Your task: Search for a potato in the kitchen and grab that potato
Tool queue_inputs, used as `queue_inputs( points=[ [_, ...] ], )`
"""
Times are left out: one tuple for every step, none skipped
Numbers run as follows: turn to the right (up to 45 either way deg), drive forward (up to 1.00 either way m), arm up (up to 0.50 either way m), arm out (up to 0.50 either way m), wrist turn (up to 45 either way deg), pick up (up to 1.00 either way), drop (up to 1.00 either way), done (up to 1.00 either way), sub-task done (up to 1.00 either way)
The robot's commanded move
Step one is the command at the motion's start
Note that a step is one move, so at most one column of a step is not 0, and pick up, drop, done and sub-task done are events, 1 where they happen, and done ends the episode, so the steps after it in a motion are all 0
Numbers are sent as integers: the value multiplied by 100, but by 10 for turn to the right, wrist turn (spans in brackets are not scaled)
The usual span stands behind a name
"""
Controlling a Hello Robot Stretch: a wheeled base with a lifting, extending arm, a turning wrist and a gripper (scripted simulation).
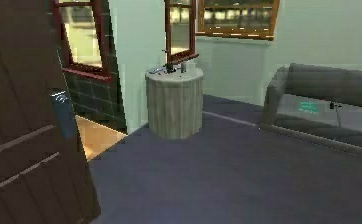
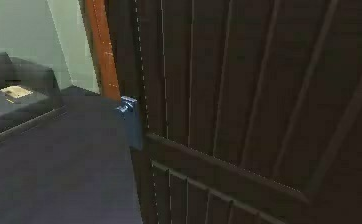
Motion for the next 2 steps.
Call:
queue_inputs(
  points=[
    [0, 100, 0, 0, 0, 0, 0, 0, 0],
    [180, 0, 0, 0, 0, 0, 0, 0, 0]
  ],
)
